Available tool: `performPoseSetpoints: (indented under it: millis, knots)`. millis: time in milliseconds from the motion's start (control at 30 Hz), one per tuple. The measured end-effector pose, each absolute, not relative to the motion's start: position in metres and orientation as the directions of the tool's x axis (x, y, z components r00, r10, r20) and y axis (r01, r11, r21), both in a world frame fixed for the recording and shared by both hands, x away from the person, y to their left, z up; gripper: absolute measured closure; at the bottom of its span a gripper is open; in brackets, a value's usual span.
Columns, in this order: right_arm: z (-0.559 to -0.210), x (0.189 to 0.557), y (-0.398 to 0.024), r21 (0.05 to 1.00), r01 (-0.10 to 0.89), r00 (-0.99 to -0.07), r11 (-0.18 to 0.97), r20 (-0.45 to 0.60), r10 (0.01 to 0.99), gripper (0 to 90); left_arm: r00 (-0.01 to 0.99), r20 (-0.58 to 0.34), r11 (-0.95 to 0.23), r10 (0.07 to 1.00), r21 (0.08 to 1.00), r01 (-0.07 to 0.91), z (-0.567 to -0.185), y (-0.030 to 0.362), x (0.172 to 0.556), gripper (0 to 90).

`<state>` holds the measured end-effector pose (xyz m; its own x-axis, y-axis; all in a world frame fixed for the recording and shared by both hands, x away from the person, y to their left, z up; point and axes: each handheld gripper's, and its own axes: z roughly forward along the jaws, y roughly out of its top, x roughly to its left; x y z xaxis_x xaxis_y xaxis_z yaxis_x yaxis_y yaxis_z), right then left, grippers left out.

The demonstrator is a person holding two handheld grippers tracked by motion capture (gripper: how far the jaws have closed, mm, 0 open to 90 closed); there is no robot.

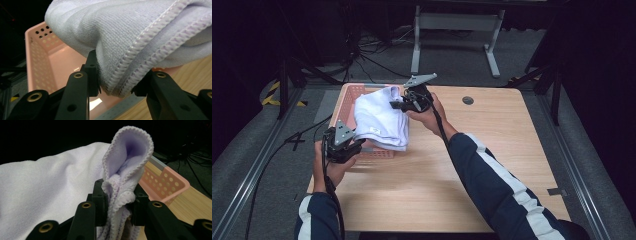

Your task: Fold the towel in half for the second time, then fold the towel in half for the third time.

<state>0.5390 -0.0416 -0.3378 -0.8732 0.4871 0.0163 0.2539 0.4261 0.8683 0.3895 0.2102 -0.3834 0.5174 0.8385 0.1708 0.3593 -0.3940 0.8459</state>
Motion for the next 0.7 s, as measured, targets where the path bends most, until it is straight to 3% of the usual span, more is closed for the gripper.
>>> performPoseSetpoints:
  millis: [700]
  knots:
    - [-0.348, 0.559, 0.011, 0.854, 0.267, -0.878, 0.446, 0.025, 0.478, 70.4, 0.428, 0.182, -0.376, 0.885, 0.822, 0.428, -0.39, 0.246, 0.403, 64.9]
